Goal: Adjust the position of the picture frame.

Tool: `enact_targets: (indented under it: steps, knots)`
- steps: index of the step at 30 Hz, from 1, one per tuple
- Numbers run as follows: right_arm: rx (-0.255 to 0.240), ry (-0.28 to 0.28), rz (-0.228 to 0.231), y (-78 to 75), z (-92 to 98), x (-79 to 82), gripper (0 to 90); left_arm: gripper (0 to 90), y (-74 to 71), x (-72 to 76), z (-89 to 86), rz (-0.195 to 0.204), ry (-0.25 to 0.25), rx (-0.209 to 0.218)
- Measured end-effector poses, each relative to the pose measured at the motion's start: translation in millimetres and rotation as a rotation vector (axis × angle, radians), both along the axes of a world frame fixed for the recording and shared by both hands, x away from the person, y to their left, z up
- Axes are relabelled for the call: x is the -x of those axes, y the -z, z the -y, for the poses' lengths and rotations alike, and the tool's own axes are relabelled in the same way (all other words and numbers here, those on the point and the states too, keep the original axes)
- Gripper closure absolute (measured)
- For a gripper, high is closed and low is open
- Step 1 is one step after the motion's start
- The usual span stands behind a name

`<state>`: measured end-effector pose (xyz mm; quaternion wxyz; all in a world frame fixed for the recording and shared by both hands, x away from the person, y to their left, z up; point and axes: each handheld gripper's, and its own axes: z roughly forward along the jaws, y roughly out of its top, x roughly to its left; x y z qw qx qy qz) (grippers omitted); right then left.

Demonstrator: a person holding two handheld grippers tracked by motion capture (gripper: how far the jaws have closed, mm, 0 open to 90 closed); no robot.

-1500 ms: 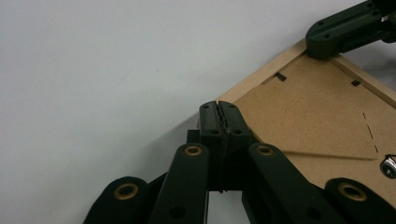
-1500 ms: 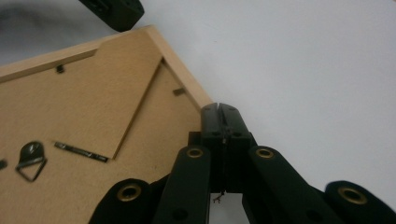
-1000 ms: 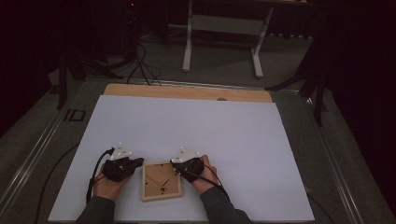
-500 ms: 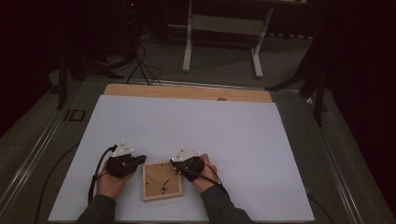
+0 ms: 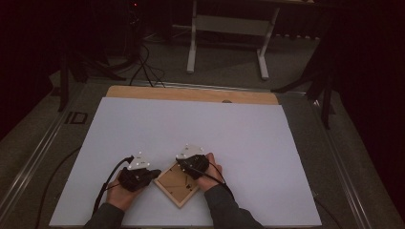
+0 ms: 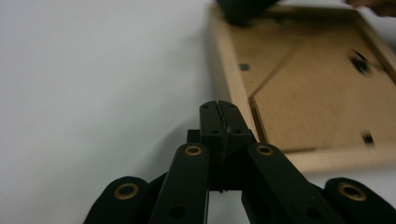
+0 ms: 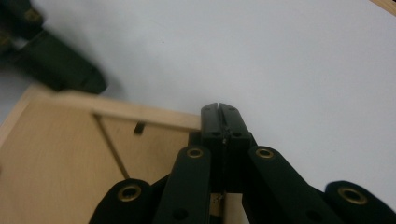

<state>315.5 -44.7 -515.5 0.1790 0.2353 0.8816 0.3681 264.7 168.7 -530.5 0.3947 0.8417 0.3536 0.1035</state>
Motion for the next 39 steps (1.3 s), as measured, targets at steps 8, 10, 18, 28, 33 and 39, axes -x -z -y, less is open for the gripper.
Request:
enact_targets:
  steps: [8, 10, 18, 28, 33, 39]
  knots:
    - [0.023, 0.021, 0.001, -1.7, -2.3, -4.9, 89.9, 89.7, 2.2, 9.0, 27.7, 0.003, 0.089, 0.011]
    - [0.020, 0.018, -0.008, -2.1, -1.9, -6.0, 89.9, 89.6, 3.6, 10.8, 33.9, 0.001, 0.103, 0.004]
    - [0.005, 0.037, -0.013, -8.5, 11.7, -4.2, 89.8, 89.5, 4.4, 11.2, 39.1, 0.005, 0.114, -0.008]
    - [0.001, 0.056, 0.017, -17.5, 48.5, 7.0, 89.8, 89.5, 4.1, 11.4, 39.2, 0.010, 0.108, -0.004]
    - [-0.015, 0.072, 0.010, -17.6, 70.3, 18.0, 89.7, 89.4, 3.5, 11.8, 38.8, 0.012, 0.110, -0.006]
    - [-0.036, 0.087, -0.008, -14.2, 94.7, 30.9, 88.7, 86.7, 1.9, 13.5, 37.3, 0.019, 0.094, 0.003]
